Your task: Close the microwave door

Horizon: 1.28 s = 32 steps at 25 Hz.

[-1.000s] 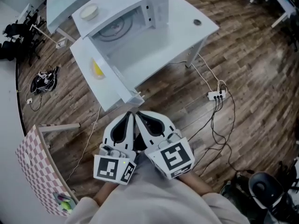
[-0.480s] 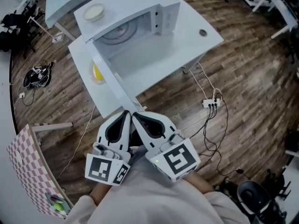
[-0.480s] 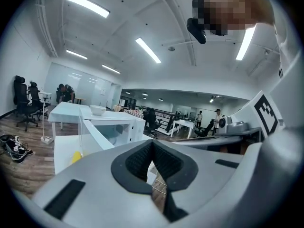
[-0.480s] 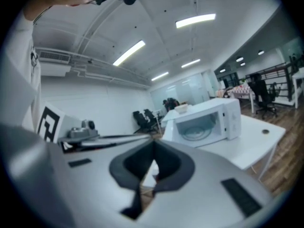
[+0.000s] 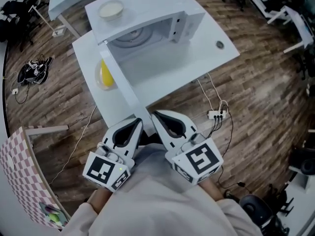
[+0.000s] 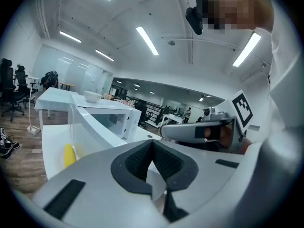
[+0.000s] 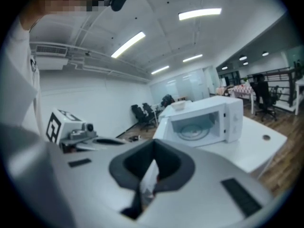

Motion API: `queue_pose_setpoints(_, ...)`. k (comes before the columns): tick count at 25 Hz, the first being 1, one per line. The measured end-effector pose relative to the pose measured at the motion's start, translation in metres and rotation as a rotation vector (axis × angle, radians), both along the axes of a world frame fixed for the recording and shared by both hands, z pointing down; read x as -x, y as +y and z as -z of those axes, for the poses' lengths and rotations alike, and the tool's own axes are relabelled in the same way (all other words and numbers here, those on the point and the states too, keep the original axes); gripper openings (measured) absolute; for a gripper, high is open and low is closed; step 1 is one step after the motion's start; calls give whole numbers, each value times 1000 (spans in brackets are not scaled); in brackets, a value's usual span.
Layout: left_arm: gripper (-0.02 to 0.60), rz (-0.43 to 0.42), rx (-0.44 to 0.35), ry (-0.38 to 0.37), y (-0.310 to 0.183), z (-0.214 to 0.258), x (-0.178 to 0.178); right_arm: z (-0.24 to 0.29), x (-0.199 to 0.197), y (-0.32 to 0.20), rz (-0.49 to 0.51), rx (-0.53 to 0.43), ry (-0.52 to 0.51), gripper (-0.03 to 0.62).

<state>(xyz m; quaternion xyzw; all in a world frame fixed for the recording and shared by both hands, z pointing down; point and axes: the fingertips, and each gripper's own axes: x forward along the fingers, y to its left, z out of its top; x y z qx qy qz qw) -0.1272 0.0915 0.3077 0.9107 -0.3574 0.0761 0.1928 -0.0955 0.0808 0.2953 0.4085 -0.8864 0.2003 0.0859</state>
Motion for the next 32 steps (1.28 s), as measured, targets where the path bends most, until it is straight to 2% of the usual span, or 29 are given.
queue_pose_setpoints(7, 15, -64, -13, -23, -4, -14, 23, -17, -7, -10, -64, 49, 0, 20)
queue_pose_setpoints(11, 15, -124, 27, 17, -1, -25, 22, -21, -5, -13, -62, 70, 8, 21)
queue_pose_setpoints(21, 15, -130, 53, 31, -14, -39, 17, -23, -5, -29, -35, 77, 32, 20)
queue_pose_setpoints(32, 16, -156, 58, 58, -15, -37, 8, -27, -16, -27, -52, 95, 41, 21)
